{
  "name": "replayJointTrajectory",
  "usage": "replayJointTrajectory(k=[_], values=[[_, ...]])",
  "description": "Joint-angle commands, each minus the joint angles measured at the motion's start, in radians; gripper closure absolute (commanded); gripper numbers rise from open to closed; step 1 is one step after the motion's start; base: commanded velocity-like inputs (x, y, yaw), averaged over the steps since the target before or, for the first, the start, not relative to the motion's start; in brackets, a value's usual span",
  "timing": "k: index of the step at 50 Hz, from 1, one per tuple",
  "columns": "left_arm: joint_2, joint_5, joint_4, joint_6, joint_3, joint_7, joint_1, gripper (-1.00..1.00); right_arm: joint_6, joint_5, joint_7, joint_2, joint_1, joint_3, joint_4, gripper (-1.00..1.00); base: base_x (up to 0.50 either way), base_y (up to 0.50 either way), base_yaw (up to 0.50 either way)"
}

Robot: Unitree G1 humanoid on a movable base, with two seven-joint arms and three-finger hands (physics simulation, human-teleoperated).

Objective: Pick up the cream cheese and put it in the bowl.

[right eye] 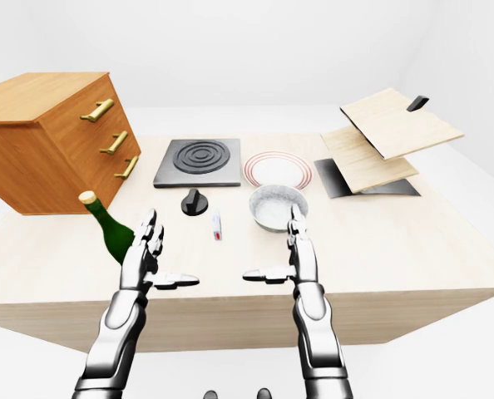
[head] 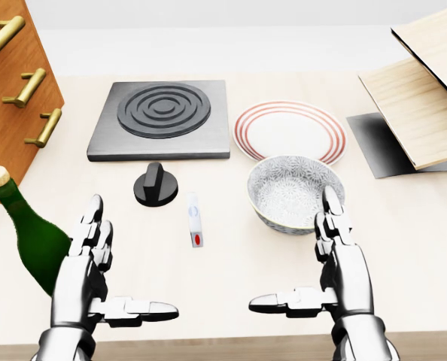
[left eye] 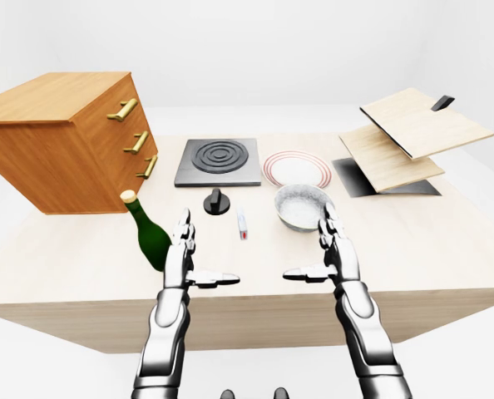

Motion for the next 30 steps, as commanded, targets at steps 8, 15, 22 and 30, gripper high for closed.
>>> replayJointTrajectory(k=[8, 15, 22, 30], values=[[0.008, -0.01, 0.029, -0.018, 0.015, -0.033, -0.003, -1.0, 0.014, 0.033, 0.028, -0.018, -0.014, -0.039, 0.009, -1.0, 0.0, 0.0, 0.0], [0.008, -0.016, 0.055, -0.03, 0.015, -0.036, -0.008, -1.0, 0.008, 0.045, 0.03, -0.018, -0.019, -0.043, 0.021, -1.0, 0.0, 0.0, 0.0], [0.009, -0.019, 0.05, -0.026, 0.018, -0.034, -0.008, -1.0, 0.006, 0.053, 0.032, -0.019, -0.019, -0.044, 0.025, -1.0, 0.0, -0.34, 0.0], [0.008, -0.021, 0.045, -0.025, 0.017, -0.033, -0.006, -1.0, 0.001, 0.054, 0.034, -0.02, -0.017, -0.043, 0.021, -1.0, 0.0, -0.5, 0.0]])
